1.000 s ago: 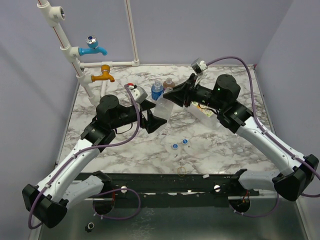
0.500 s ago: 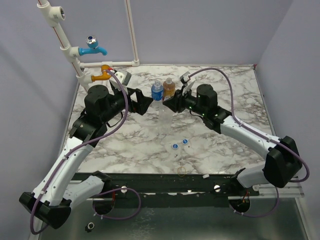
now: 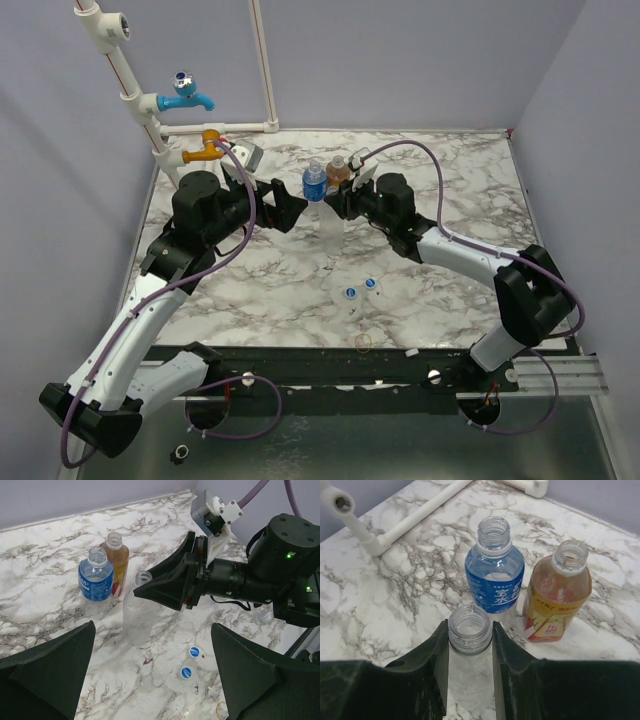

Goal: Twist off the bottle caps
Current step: Place the plastic bottle at the center of the board.

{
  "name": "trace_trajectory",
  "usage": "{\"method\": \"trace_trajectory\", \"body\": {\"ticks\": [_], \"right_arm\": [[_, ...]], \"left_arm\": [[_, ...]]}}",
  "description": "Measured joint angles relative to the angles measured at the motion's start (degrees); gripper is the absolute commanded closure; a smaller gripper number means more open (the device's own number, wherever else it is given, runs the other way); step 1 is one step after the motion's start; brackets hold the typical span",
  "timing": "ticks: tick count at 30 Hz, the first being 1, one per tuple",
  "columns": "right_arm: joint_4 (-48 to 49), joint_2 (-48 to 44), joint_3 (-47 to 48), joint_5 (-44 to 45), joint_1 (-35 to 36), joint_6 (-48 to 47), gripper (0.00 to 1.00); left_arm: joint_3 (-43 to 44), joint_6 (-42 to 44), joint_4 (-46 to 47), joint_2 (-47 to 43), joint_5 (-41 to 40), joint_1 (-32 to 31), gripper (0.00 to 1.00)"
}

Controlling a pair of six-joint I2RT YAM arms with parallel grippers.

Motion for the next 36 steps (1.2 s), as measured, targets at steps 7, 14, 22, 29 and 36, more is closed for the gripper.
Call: {"method": "trace_trajectory", "body": {"ticks": [7,14,22,29,36], "right_arm": [[5.09,2.29,0.02,4.59,0.0,-3.72,0.99],[6.4,3.04,0.02,5.95,0.22,-4.33,0.6],[5.55,2.93,0.22,5.95,0.22,-2.36,0.23],[0.2,-0.55,2.69,5.95,0.22,-0.59,0.0],[-5.25,-9.35,3.93,6.47,-1.07,1.16,0.0]], "left_arm": [[-0.76,-0.96,0.33,0.0,2.12,0.02,0.01],[-1.18,-1.49,0.7,0.07,4.33,0.02,0.01],[-2.08,-2.14,1.7,0.22,6.23,0.02,0.01],[-2.08,-2.29,2.23,0.28,7.04,0.22,0.01],[-2.08,-2.51,2.38,0.31,7.91,0.22,0.01]]}}
